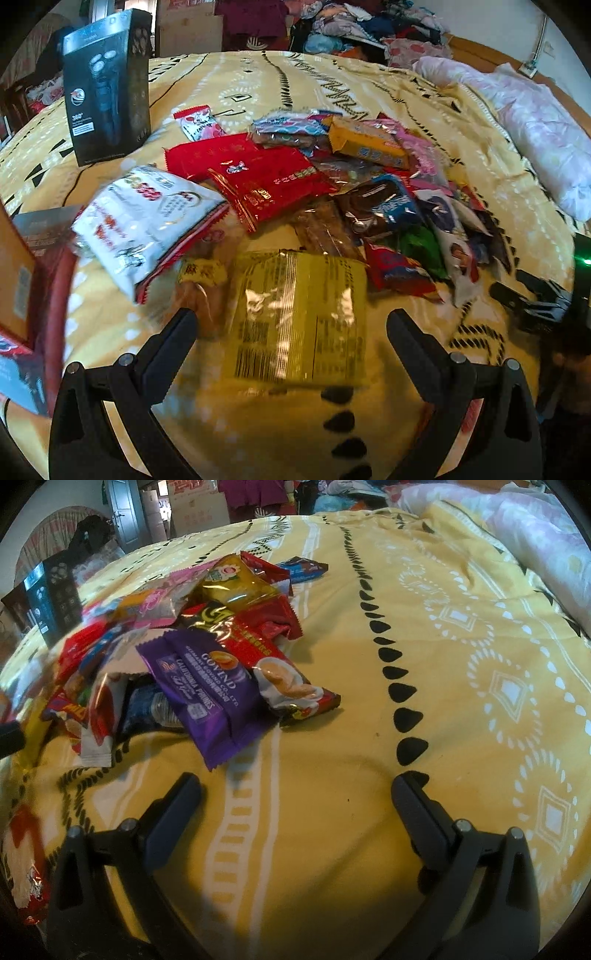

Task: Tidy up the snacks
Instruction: 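Grasp the yellow snack packet with the left tool while the right tool grasps the white-and-red packet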

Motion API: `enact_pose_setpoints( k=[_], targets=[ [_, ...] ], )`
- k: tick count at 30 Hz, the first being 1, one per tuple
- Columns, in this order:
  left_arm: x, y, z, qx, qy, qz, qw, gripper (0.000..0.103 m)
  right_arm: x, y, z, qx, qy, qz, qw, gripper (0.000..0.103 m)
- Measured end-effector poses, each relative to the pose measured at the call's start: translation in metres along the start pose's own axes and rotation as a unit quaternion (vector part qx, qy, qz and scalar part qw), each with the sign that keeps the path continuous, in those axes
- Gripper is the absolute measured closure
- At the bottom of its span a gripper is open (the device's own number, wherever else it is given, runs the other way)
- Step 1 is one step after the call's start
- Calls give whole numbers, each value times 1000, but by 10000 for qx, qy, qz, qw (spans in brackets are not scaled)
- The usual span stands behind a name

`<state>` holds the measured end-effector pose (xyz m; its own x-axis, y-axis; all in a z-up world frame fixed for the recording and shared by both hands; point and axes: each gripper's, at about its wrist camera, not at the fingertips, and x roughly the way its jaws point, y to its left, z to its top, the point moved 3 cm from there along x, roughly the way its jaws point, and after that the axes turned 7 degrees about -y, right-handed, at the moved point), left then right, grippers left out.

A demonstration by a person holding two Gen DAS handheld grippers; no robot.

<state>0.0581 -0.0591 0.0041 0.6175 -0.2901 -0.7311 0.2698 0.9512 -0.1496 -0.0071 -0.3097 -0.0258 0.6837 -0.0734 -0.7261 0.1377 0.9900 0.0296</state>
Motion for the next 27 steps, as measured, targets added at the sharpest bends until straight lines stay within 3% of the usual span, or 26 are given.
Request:
enact_pose_setpoints(
  k=[5, 7, 8, 9, 13, 16, 18, 21, 24, 27],
  targets=[
    [11, -10, -4, 399, -24, 306, 9987, 2, -2, 1, 1, -6, 120, 61, 9999, 0],
    [7, -12, -6, 563, -16, 384, 9977, 13, -6, 4, 3, 19, 210, 73, 9998, 1],
    [4, -12, -7, 603, -55, 335, 9976, 29, -11, 9, 4, -17, 222, 138, 9997, 1],
    [1, -13, -7, 580, 40, 44, 9983, 33, -18, 13, 6, -56, 172, 209, 9996, 2],
    [-10, -9, -9, 488, 120, -122, 9987, 33, -55, 37, 13, -228, -172, 614, 9977, 2],
    [-21, -6, -15, 471, 174, -218, 9985, 33, -80, 64, 13, -480, -85, 1206, 9915, 2],
    [-27, -4, -21, 525, 231, -289, 9979, 33, -95, 87, 9, -793, 32, 1754, 9813, 2],
    [-33, -1, -31, 677, 252, -305, 9969, 33, -104, 126, -8, -1471, 498, 2482, 9562, 2],
    [-35, 0, -35, 699, 204, -318, 9968, 33, -97, 147, -22, -1962, 805, 2620, 9415, 2],
    [-35, 2, -36, 628, 197, -332, 9973, 33, -80, 153, -32, -2121, 1163, 2603, 9347, 2]
  ],
)
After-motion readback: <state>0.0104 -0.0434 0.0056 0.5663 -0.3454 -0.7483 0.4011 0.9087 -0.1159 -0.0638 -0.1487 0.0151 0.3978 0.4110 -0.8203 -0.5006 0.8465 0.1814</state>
